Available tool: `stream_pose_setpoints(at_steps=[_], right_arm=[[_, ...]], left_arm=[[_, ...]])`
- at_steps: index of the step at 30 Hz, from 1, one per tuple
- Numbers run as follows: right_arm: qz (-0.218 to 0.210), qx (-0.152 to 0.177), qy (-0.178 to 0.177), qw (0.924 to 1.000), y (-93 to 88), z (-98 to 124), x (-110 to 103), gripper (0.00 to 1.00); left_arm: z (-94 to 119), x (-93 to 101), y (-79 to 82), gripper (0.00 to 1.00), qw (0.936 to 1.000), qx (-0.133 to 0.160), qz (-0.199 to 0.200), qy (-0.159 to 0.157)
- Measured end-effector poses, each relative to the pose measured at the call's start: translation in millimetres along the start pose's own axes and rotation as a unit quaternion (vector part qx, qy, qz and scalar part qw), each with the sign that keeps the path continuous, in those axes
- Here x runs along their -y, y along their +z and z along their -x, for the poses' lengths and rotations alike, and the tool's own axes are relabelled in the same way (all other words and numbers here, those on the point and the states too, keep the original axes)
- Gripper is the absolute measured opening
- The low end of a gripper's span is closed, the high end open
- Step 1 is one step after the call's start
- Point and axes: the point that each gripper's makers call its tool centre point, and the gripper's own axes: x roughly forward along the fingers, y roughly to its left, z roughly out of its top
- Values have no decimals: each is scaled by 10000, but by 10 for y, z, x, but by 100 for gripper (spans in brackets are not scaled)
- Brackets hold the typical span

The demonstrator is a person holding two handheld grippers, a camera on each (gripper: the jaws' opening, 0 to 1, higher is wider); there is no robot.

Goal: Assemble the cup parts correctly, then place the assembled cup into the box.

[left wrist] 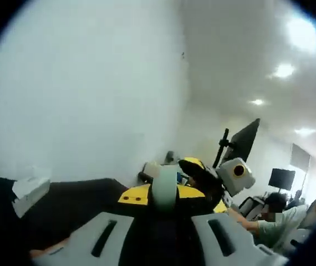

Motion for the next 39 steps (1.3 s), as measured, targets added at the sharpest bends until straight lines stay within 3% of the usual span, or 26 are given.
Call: stream_pose_setpoints(at_steps=[2,7,9,12,13,14,16,19,21,22,23,24,26,27,28,29,31,32,33,34,35,38,39], right_arm=[[-362,-55,81,9993,-41,51,22,63],[-1093,22,277,9936,-83,188,1,58],[-1313,25,444,9903,-86,235,-61,59],[-1930,85,797,9779,-52,299,-191,64],[-1991,84,807,9766,-53,307,-197,64],[-1960,89,779,9775,-61,323,-145,63],[-2170,46,795,9729,-67,327,-168,62],[-2864,190,936,9533,-9,318,-185,62],[-3138,117,770,9463,-60,298,-121,62],[-3160,139,878,9446,-57,299,-153,62],[-3484,54,922,9328,-80,296,-172,62],[-3701,89,1028,9232,-65,297,-199,63],[-4232,142,1330,8961,-5,308,-287,63],[-4408,226,1423,8860,36,304,-304,64],[-4610,163,1534,8739,40,310,-332,65],[-4776,104,1550,8647,30,296,-334,66],[-4985,-104,1406,8553,-48,264,-314,71],[-4999,-146,1410,8544,-78,253,-311,70],[-5024,-208,1457,8520,-96,257,-336,69],[-5107,-277,1464,8468,-119,254,-347,69],[-5086,-239,1506,8474,-114,251,-363,69],[-5238,-221,1792,8325,-72,270,-476,69],[-5275,-240,1809,8297,-82,260,-488,70]], left_arm=[[20,58,23,11,9992,45,-394,18],[65,232,39,11,9914,51,-1309,-18],[84,290,32,11,9846,8,-1749,23],[115,409,30,11,9737,90,-2277,6],[134,431,23,11,9646,34,-2637,56],[137,469,5,11,9640,16,-2659,47],[143,510,-8,11,9541,-8,-2992,82],[127,576,-72,11,9373,-183,-3479,54],[119,629,-103,11,9220,-272,-3862,62],[118,651,-120,11,9175,-293,-3965,81],[125,677,-134,11,9075,-361,-4185,66],[127,698,-150,11,9038,-402,-4261,43],[125,757,-204,11,8844,-540,-4636,59],[117,793,-226,11,8826,-545,-4670,44],[117,824,-239,11,8729,-585,-4844,4],[113,847,-246,11,8739,-584,-4826,-3],[101,874,-244,11,8532,-637,-5177,25],[91,881,-248,11,8535,-630,-5173,29],[88,895,-255,11,8476,-665,-5264,21],[86,897,-253,11,8490,-664,-5242,4],[70,908,-274,11,8389,-712,-5397,24],[68,903,-303,11,8312,-825,-5498,-12],[66,914,-315,11,8314,-831,-5495,-33]])
